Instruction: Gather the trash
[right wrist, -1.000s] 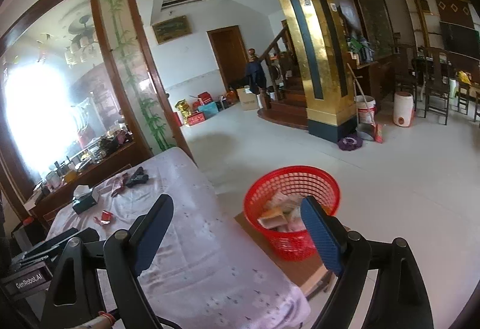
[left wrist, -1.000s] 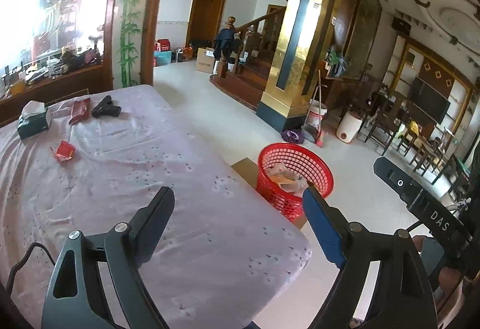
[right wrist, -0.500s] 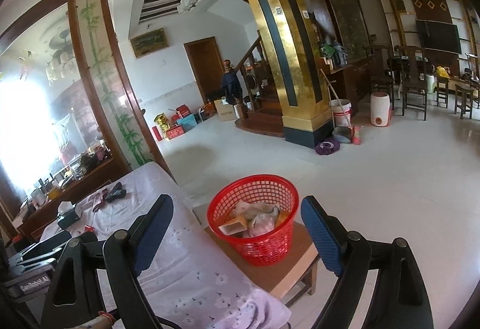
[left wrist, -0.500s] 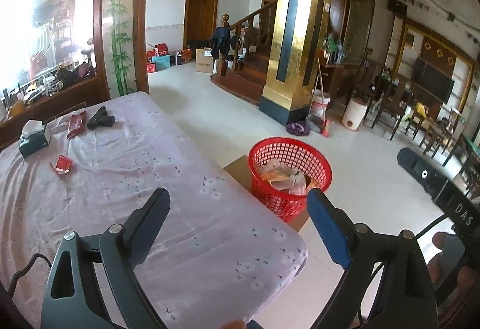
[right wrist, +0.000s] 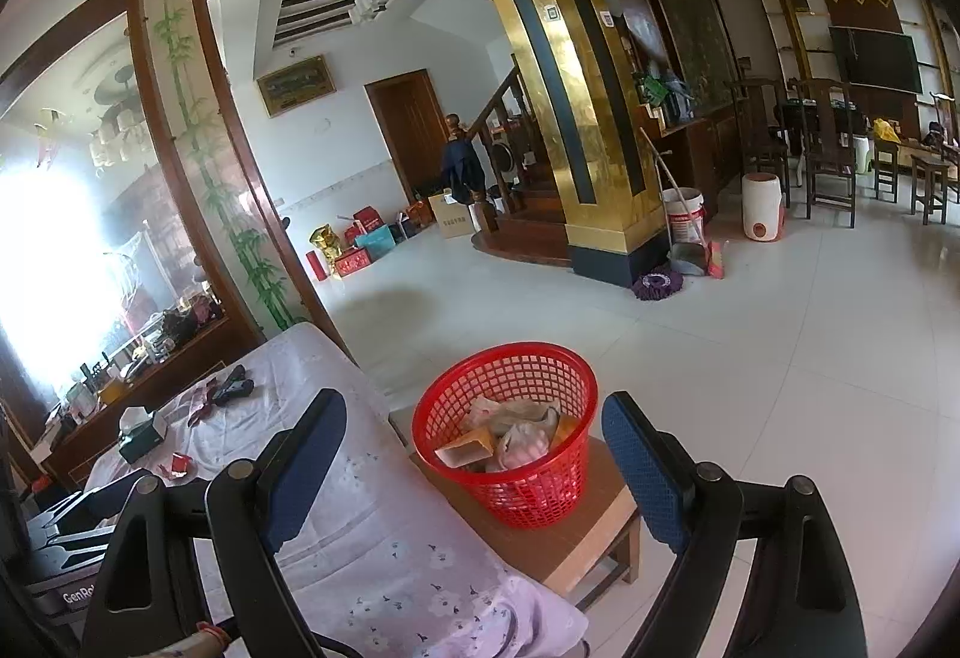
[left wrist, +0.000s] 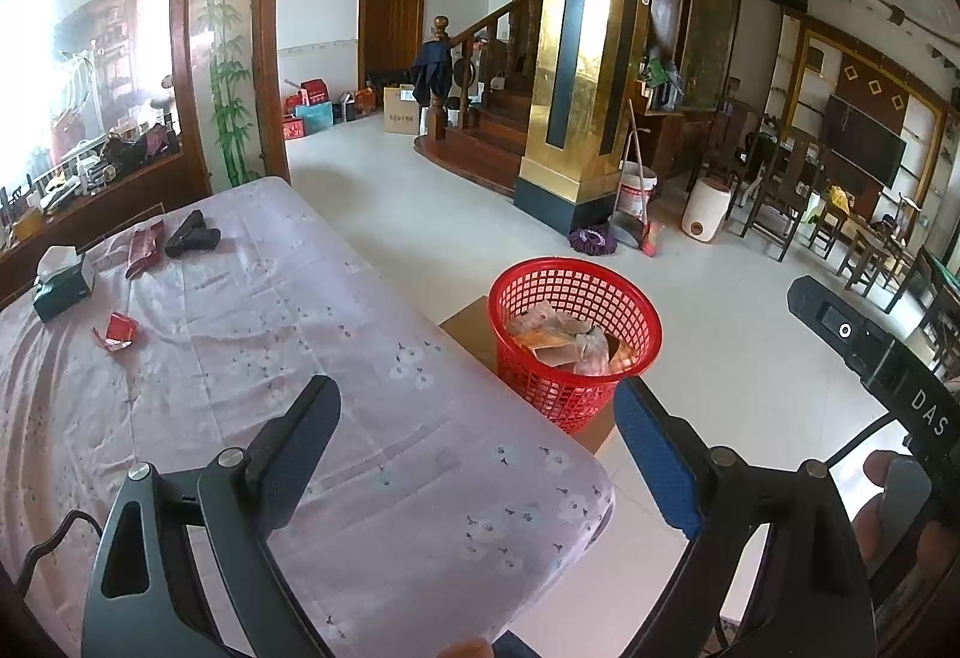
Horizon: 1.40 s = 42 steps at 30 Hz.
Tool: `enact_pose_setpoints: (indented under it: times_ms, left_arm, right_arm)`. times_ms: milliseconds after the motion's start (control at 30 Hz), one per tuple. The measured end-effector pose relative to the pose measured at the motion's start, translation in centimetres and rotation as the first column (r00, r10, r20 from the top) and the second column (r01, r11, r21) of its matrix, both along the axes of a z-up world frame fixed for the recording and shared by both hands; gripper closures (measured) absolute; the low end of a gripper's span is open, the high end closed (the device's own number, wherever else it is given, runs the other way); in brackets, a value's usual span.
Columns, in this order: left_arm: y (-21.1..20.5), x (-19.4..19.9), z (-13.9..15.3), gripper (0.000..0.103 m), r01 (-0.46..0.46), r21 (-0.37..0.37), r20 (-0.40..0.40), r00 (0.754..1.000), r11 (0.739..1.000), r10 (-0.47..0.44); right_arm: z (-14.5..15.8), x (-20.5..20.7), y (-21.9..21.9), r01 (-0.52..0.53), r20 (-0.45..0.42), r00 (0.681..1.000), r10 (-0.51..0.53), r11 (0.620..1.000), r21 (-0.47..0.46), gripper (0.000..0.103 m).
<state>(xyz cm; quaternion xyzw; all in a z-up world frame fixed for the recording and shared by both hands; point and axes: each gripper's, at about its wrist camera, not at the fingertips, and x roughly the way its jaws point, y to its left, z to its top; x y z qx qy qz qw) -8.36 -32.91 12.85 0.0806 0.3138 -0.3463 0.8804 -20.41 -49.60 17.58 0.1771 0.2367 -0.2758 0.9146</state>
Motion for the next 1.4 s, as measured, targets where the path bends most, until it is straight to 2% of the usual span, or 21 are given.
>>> enact_pose_setpoints:
  times_ms: [1400]
  left_arm:
    - [0.05,0.14,-0.07,0.012,0.001,0.002,-0.002,1.000,1.000,-0.001]
  right_arm:
    - [-0.37,-0.05,-0.53,0.003,-0.006,1.000,-0.003,1.000,0.000,0.013]
